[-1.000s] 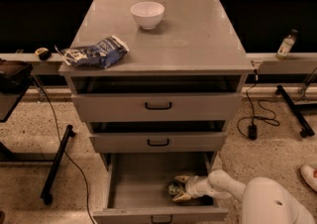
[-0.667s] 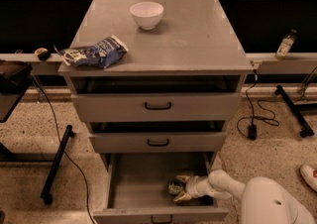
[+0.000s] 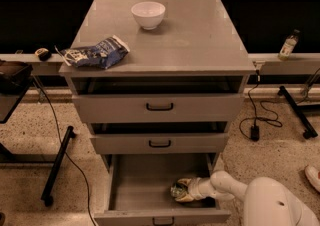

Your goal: Pick green can from bottom drawer and place on counter

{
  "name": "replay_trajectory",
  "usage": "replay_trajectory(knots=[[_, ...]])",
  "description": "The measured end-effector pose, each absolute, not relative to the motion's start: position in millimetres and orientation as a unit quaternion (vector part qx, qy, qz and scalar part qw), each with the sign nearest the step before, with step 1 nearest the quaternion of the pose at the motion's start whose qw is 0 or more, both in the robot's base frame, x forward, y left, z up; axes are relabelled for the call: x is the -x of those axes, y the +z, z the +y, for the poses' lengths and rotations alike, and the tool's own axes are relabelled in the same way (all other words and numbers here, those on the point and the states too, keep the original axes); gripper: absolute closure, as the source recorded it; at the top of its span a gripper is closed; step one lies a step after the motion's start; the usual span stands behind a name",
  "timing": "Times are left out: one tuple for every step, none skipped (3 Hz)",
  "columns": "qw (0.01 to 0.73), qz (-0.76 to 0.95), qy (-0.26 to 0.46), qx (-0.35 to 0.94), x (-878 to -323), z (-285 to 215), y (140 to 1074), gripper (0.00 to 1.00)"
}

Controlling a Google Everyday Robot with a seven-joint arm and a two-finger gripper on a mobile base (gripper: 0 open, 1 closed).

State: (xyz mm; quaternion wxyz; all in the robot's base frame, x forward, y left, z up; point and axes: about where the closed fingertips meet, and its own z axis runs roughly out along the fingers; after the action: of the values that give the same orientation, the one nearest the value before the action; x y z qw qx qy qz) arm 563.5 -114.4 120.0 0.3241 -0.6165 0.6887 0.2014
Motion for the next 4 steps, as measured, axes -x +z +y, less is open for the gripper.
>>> replay_trajectory(knots=[[0.326,0.687,0.204,0.616,-563.0,-112.2,122.5,1.00],[0.362,0.659,0.216,0.623,-562.3,-111.7,148.7,1.00],[0.425,0.578,0.234,0.656,-555.3,-131.7,233.8,1.00],[0.450,0.528,0.245,0.677,-550.2,-149.6,288.2,1.00]])
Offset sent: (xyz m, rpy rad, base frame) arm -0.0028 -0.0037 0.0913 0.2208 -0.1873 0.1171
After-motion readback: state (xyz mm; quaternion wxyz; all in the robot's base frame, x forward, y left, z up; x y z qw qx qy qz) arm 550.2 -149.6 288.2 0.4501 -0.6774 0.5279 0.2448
